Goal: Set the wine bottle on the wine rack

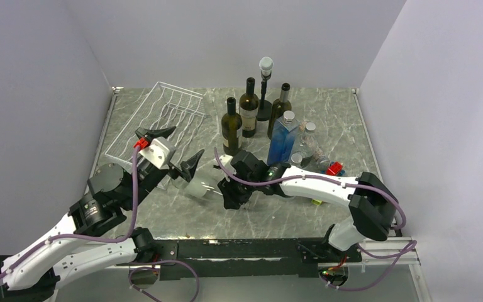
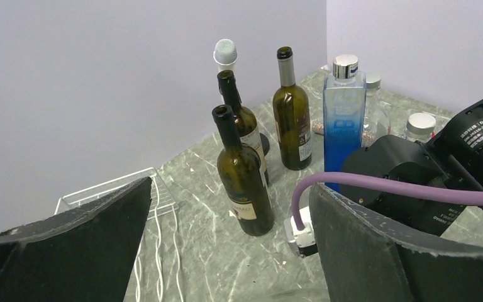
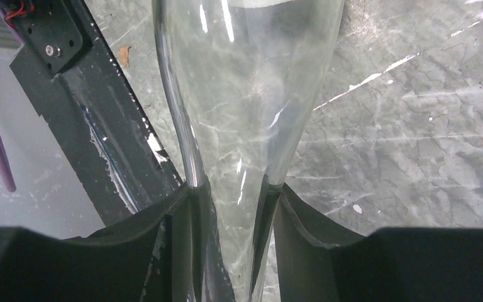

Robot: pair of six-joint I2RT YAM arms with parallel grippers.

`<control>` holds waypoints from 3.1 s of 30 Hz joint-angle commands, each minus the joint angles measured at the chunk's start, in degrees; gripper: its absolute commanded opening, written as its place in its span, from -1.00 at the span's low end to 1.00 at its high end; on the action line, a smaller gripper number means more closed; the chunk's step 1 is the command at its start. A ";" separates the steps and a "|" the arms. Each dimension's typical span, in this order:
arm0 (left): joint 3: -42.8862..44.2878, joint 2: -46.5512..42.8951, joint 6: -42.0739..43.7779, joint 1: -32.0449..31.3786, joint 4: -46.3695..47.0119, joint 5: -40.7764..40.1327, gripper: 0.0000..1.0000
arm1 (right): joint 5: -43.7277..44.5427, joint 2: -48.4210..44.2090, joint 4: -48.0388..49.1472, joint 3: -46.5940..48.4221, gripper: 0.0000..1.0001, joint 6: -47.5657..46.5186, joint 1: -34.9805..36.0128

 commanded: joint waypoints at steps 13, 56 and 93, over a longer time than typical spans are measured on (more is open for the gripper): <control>5.95 0.77 -2.25 -0.23 -3.38 -0.24 0.99 | -5.57 4.54 19.55 8.92 -1.00 -0.41 0.46; 13.32 5.60 -5.44 -0.24 -5.52 1.41 0.99 | -8.65 33.27 41.74 28.27 -1.00 2.36 0.87; 13.07 4.15 -8.37 -0.23 -7.65 0.30 0.99 | -3.96 45.61 36.74 44.98 -0.13 9.33 1.88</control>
